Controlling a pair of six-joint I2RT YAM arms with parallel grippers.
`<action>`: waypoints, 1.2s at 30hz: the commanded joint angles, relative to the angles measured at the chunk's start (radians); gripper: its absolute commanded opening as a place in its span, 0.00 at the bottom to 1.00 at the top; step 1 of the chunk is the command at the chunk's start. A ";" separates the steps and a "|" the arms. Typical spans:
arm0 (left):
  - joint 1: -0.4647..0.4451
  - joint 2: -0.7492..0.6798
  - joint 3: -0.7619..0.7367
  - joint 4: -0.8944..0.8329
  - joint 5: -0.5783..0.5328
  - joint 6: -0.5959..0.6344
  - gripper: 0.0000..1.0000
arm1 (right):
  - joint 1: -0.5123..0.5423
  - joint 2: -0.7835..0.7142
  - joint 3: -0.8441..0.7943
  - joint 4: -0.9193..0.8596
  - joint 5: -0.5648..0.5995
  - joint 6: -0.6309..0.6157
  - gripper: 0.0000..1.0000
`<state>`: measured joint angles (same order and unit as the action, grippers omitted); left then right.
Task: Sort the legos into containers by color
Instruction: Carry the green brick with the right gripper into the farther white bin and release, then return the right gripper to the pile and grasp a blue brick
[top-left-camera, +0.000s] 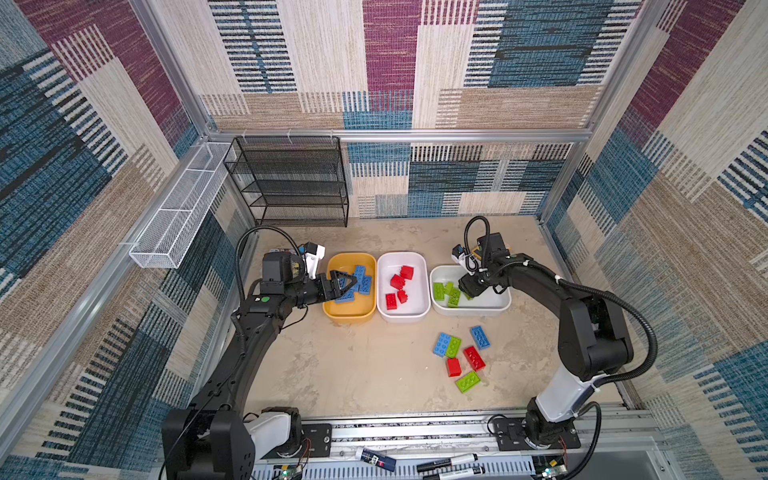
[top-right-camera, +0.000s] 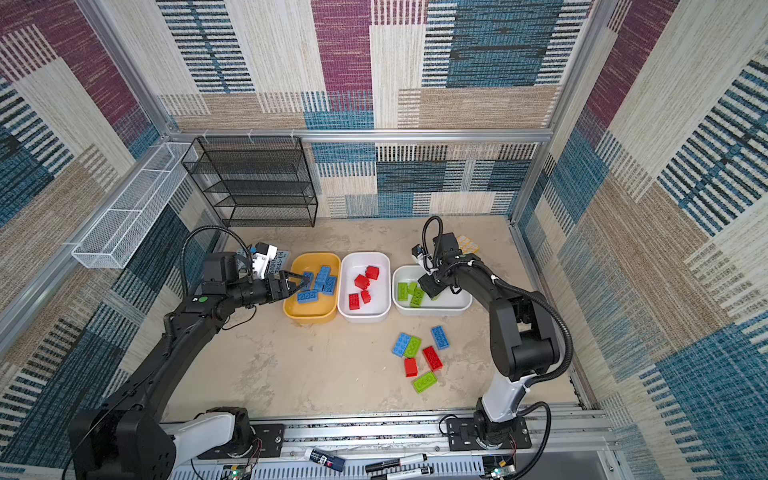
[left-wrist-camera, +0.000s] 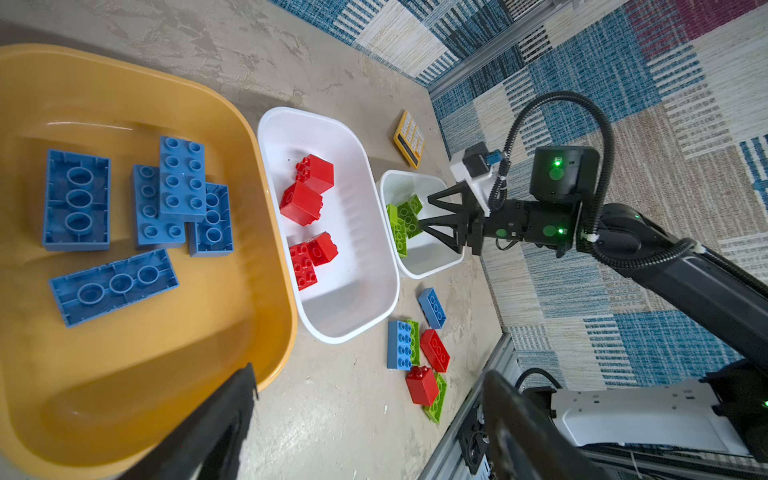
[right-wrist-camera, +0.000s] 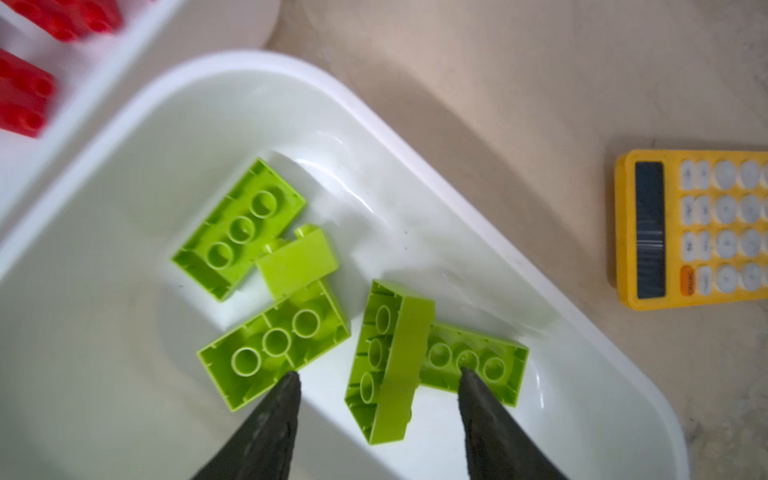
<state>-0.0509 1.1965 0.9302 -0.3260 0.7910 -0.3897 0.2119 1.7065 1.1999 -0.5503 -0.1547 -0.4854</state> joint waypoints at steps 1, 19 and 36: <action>-0.001 0.019 0.028 -0.012 0.009 0.005 0.86 | 0.000 -0.043 -0.005 0.003 -0.129 0.022 0.64; -0.007 0.129 0.085 -0.012 0.063 0.017 0.86 | 0.205 -0.404 -0.146 -0.118 -0.241 0.451 0.72; -0.100 0.164 0.121 0.006 0.024 -0.105 0.85 | 0.457 -0.505 -0.326 -0.191 0.054 1.180 0.70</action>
<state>-0.1448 1.3537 1.0401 -0.3264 0.8333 -0.4496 0.6575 1.1965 0.8860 -0.7353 -0.1703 0.5335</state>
